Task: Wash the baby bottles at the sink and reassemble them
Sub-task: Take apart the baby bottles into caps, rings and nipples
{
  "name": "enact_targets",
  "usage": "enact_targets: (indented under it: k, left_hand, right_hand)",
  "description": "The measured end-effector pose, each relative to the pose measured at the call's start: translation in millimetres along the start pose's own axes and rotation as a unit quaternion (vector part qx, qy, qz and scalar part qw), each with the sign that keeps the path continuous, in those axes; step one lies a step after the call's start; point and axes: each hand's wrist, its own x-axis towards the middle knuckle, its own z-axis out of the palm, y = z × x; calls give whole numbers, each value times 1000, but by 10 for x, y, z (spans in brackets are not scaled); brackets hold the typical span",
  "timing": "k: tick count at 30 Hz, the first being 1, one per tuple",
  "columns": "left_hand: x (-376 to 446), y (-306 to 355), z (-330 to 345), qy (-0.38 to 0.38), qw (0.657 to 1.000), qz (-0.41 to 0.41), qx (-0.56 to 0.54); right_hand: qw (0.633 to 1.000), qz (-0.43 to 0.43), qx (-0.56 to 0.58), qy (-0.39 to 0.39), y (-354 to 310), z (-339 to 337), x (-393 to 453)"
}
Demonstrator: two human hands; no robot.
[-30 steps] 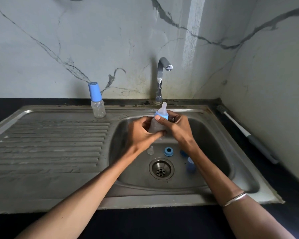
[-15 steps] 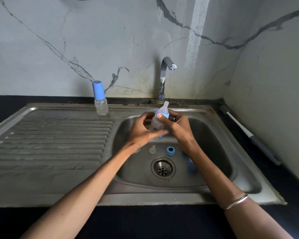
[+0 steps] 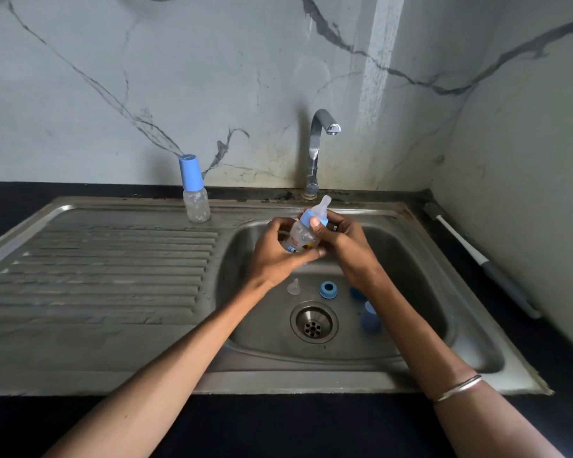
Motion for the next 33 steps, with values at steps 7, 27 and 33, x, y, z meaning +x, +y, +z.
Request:
enact_targets:
  k: [7, 27, 33]
  left_hand:
    - [38, -93, -26, -3, 1000, 3, 1]
    - [182, -372, 60, -96, 994, 27, 33]
    - [260, -460, -26, -39, 996, 9, 77]
  right_hand:
    - [999, -5, -35, 21, -20, -12, 0]
    - [998, -4, -32, 52, 25, -194, 98]
    - [996, 0, -31, 82, 48, -285, 130]
